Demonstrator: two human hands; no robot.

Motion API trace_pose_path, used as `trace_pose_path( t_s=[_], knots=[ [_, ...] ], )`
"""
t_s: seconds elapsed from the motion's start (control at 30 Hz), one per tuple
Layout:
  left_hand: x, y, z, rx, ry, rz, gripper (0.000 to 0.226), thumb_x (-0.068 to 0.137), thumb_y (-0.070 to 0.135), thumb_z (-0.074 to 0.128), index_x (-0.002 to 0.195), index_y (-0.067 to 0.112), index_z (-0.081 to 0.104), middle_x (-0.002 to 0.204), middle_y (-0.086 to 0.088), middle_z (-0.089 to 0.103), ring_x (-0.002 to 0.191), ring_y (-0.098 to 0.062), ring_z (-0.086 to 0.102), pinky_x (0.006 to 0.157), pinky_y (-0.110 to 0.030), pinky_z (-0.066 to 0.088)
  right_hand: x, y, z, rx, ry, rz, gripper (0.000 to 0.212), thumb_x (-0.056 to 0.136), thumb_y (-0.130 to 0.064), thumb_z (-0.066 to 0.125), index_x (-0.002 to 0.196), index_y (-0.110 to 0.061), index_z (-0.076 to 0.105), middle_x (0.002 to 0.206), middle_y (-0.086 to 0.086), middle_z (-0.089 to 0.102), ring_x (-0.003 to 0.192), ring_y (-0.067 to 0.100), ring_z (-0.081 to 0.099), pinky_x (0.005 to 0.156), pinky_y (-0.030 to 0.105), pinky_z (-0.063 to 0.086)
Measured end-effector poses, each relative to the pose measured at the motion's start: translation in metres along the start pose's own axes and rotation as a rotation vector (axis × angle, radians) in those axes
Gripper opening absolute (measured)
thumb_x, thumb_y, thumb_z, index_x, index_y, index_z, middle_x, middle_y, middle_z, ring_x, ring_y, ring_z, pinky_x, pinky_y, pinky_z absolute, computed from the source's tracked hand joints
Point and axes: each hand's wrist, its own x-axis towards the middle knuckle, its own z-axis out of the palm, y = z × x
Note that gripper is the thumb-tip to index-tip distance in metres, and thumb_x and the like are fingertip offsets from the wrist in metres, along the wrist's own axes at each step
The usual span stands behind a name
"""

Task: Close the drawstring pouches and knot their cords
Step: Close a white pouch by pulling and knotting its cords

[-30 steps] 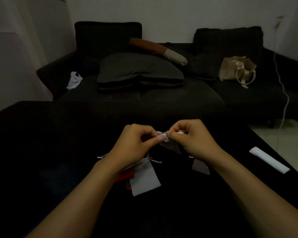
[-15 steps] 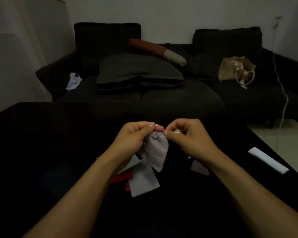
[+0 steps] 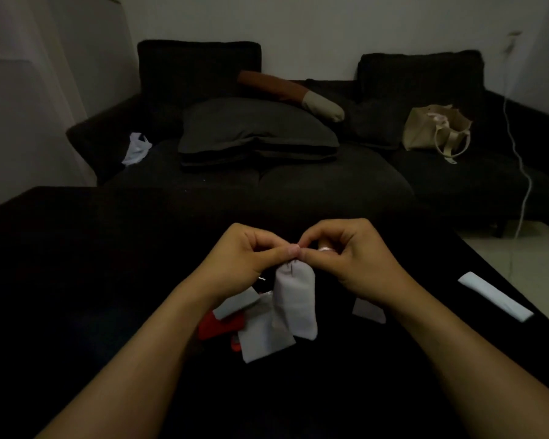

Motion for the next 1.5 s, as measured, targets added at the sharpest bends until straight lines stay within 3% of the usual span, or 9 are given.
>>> trace_pose_path(
  t_s=[0.13, 0.3, 0.4, 0.57, 0.77, 0.9, 1.03, 1.23, 1.5],
  knots=[
    [-0.001, 0.004, 0.0, -0.17, -0.02, -0.062, 0.019, 0.089, 0.019, 0.063, 0.096, 0.009, 0.077, 0.094, -0.009, 0.076, 0.089, -0.016, 0.072, 0.075, -0.022, 0.055, 0.002, -0.004, 0.002, 0.201, 0.045, 0.109, 0.009, 0.09, -0.008, 0.067, 0.085, -0.001, 0.067, 0.052, -0.001, 0.044, 0.046, 0.005, 0.037, 0.046, 0.016, 0.033],
    [-0.003, 0.011, 0.005, -0.351, -0.03, -0.125, 0.018, 0.081, 0.021, 0.064, 0.086, 0.008, 0.075, 0.075, -0.003, 0.072, 0.065, -0.008, 0.067, 0.057, -0.018, 0.05, 0.003, -0.013, 0.008, 0.565, -0.092, 0.376, 0.021, 0.1, -0.015, 0.048, 0.08, -0.014, 0.055, 0.056, -0.001, 0.035, 0.047, 0.009, 0.025, 0.043, 0.021, 0.015],
    [-0.002, 0.01, 0.005, -0.425, -0.005, -0.154, 0.019, 0.075, 0.026, 0.066, 0.081, 0.013, 0.078, 0.08, -0.005, 0.072, 0.072, -0.01, 0.065, 0.063, -0.021, 0.051, 0.004, -0.016, 0.011, 0.713, -0.095, 0.409, 0.024, 0.101, -0.015, 0.043, 0.078, -0.014, 0.051, 0.058, 0.001, 0.028, 0.05, 0.011, 0.019, 0.045, 0.023, 0.011],
    [-0.004, 0.014, 0.008, -0.489, 0.029, -0.166, 0.014, 0.09, 0.01, 0.058, 0.084, 0.006, 0.07, 0.063, 0.002, 0.069, 0.054, -0.003, 0.063, 0.05, -0.015, 0.048, 0.004, -0.015, 0.01, 0.69, -0.095, 0.415, 0.018, 0.101, -0.016, 0.044, 0.085, -0.016, 0.051, 0.058, 0.0, 0.033, 0.05, 0.01, 0.021, 0.045, 0.023, 0.012],
    [-0.002, 0.012, 0.012, -0.527, 0.098, -0.129, 0.015, 0.068, 0.013, 0.069, 0.081, 0.006, 0.07, 0.069, -0.003, 0.073, 0.063, -0.009, 0.07, 0.057, -0.018, 0.054, 0.003, -0.007, 0.009, 0.691, -0.085, 0.314, 0.005, 0.095, -0.017, 0.055, 0.092, -0.015, 0.058, 0.063, 0.002, 0.042, 0.05, 0.008, 0.03, 0.044, 0.021, 0.018],
    [-0.001, 0.012, 0.011, -0.491, 0.223, -0.046, 0.027, 0.065, 0.009, 0.075, 0.091, 0.009, 0.068, 0.075, -0.006, 0.076, 0.068, -0.012, 0.072, 0.06, -0.018, 0.055, 0.003, 0.002, 0.001, 0.435, 0.009, 0.237, 0.014, 0.091, -0.015, 0.064, 0.099, -0.015, 0.074, 0.075, 0.017, 0.061, 0.067, 0.021, 0.052, 0.059, 0.027, 0.037],
    [0.001, 0.008, 0.004, -0.265, 0.306, 0.037, 0.024, 0.076, 0.0, 0.077, 0.095, 0.013, 0.069, 0.075, -0.005, 0.077, 0.071, -0.01, 0.073, 0.067, -0.018, 0.054, 0.004, 0.005, -0.009, -0.023, 0.026, 0.127, 0.011, 0.089, -0.012, 0.069, 0.092, -0.016, 0.079, 0.078, 0.005, 0.075, 0.073, 0.013, 0.068, 0.068, 0.023, 0.053],
    [0.001, 0.001, 0.009, 0.269, 0.373, 0.191, 0.021, 0.078, 0.007, 0.08, 0.091, 0.021, 0.069, 0.069, 0.004, 0.074, 0.067, -0.006, 0.072, 0.068, -0.022, 0.055, 0.001, -0.006, 0.001, -0.537, -0.037, -0.073, 0.007, 0.09, -0.024, 0.068, 0.094, -0.02, 0.071, 0.091, -0.008, 0.063, 0.083, 0.004, 0.06, 0.078, 0.023, 0.052],
    [-0.006, 0.008, 0.005, 0.302, -0.035, 0.066, 0.036, 0.081, 0.001, 0.075, 0.109, 0.021, 0.063, 0.08, -0.004, 0.076, 0.076, -0.012, 0.074, 0.071, -0.023, 0.058, 0.0, -0.016, 0.004, -0.7, -0.167, -0.155, 0.008, 0.09, -0.027, 0.067, 0.096, -0.025, 0.072, 0.095, -0.011, 0.058, 0.089, 0.005, 0.054, 0.08, 0.031, 0.05]
  ],
)
